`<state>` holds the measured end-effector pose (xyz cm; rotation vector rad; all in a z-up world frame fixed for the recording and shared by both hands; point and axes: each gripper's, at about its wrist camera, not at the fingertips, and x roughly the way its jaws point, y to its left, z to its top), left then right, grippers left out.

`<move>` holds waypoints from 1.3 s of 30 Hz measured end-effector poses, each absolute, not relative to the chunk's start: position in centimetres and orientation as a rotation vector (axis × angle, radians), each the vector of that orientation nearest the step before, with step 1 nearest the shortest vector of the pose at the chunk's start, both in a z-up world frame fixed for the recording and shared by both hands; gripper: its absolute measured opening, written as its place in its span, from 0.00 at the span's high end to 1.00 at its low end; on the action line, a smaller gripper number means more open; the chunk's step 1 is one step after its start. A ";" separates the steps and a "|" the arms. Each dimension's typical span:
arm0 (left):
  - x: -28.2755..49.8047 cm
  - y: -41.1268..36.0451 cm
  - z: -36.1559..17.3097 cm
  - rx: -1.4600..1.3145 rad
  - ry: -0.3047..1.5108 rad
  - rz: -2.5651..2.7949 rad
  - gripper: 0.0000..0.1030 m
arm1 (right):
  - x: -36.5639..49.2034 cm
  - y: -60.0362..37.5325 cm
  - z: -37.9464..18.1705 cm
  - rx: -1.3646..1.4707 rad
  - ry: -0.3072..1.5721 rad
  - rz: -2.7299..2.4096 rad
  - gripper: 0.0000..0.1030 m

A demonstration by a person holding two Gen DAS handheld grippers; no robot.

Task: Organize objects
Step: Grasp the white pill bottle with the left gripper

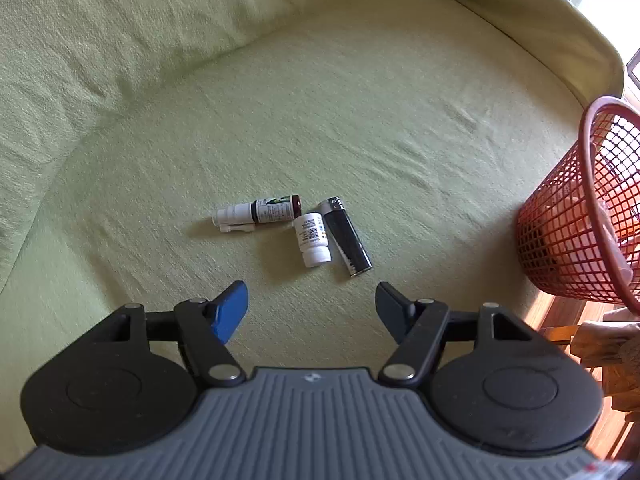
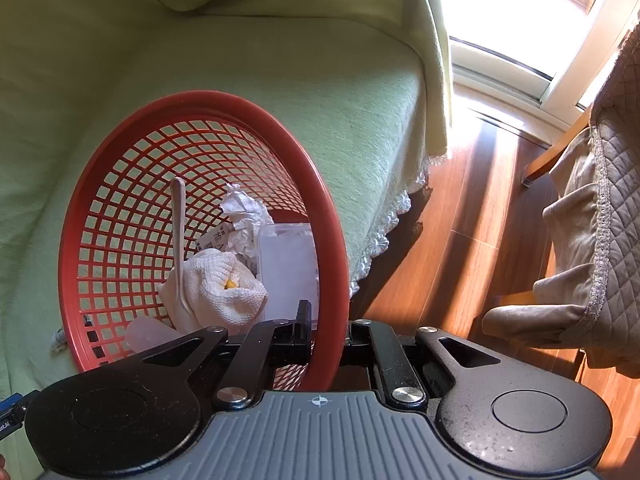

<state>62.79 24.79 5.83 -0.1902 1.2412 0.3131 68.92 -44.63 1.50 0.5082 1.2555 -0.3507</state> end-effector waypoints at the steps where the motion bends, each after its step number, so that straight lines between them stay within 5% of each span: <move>1: 62.8 25.0 5.4 -0.188 1.245 0.318 0.37 | 68.9 -44.5 1.5 0.510 1.256 -0.354 0.95; 5: 63.4 25.6 3.7 -0.174 1.246 0.321 0.38 | 68.9 -44.4 1.6 0.512 1.255 -0.360 0.95; 10: 65.0 25.8 1.0 -0.158 1.255 0.290 0.58 | 69.1 -44.6 1.7 0.525 1.254 -0.374 0.95; 28: 69.2 26.6 -4.2 -0.159 1.311 0.295 0.65 | 69.2 -44.6 1.6 0.524 1.250 -0.390 0.95; 33: 69.7 26.9 -4.6 -0.172 1.324 0.299 0.77 | 69.2 -44.7 1.6 0.528 1.251 -0.393 0.95; 39: 69.3 26.7 -3.7 -0.162 1.298 0.289 0.78 | 69.1 -44.6 1.7 0.528 1.249 -0.390 0.95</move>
